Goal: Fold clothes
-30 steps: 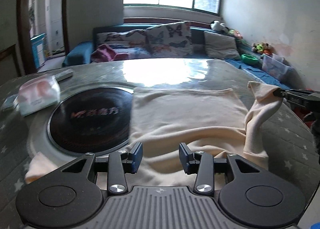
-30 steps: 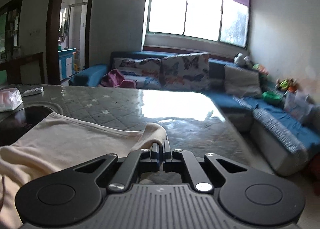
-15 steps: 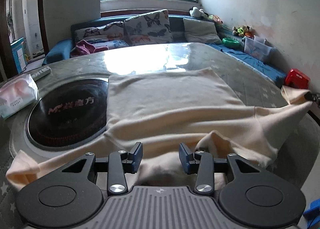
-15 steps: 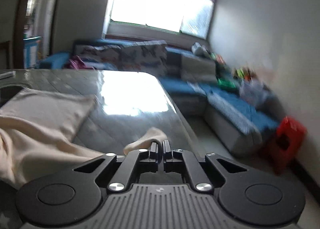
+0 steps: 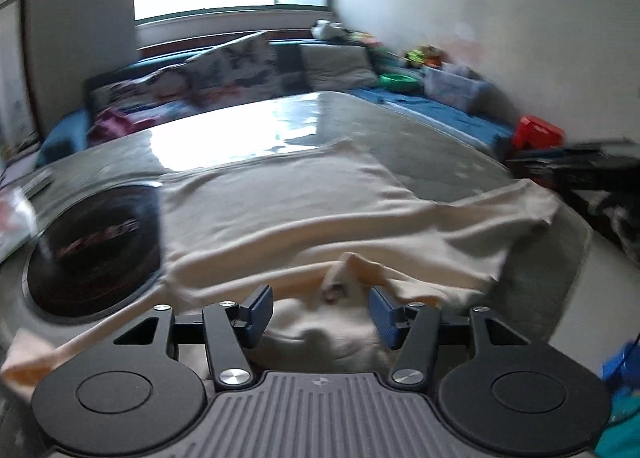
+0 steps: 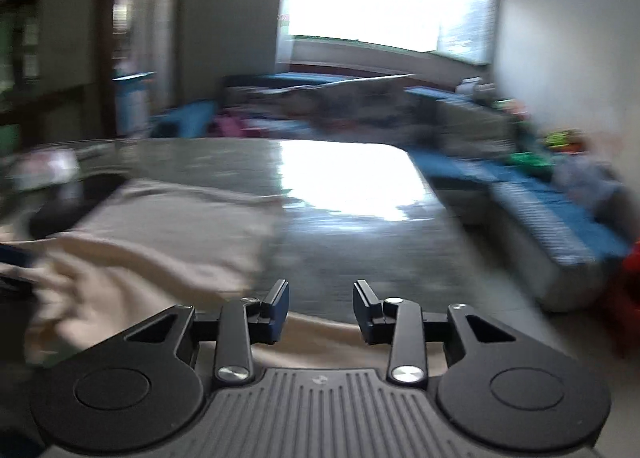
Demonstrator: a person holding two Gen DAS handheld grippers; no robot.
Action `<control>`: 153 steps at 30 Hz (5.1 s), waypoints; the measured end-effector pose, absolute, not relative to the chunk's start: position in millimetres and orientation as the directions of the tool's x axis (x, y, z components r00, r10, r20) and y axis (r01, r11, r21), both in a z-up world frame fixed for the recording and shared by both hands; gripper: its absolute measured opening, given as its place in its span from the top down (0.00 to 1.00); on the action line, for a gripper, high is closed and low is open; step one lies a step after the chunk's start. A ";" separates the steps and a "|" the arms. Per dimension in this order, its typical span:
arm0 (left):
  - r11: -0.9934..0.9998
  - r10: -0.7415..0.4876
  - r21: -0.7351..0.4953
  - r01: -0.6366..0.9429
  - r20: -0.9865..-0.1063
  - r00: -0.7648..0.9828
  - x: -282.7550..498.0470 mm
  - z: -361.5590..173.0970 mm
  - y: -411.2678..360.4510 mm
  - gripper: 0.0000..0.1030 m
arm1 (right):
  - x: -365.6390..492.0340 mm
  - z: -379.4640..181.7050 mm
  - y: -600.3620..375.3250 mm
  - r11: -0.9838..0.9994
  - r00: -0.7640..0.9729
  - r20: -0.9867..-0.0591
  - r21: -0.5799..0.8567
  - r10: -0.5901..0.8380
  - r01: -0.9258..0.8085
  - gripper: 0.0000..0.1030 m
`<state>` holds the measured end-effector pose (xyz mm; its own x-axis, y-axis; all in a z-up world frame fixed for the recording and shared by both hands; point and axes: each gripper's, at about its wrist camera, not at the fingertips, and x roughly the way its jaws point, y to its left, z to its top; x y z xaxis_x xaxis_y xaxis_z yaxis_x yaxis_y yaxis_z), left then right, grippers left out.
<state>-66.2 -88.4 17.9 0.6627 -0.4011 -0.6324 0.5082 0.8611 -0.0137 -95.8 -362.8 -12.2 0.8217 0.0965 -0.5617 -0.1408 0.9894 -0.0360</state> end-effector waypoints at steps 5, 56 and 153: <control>0.834 -0.394 0.036 0.550 -0.659 0.641 -69.0 2.5 -102.5 0.59 | -80.1 -20.0 -320.5 0.946 0.759 -0.598 -0.004 0.257 -0.323 0.59; 0.802 -0.502 -0.099 0.590 -0.646 0.575 -29.0 -3.9 -94.6 0.84 | 25.4 -37.7 -262.5 0.843 0.562 -0.701 0.104 0.438 -0.528 0.57; 0.949 0.314 0.196 -0.246 -0.550 0.774 -30.4 -29.6 117.5 0.69 | -64.8 -59.1 -191.0 0.665 0.440 -0.724 0.035 0.532 -0.746 0.18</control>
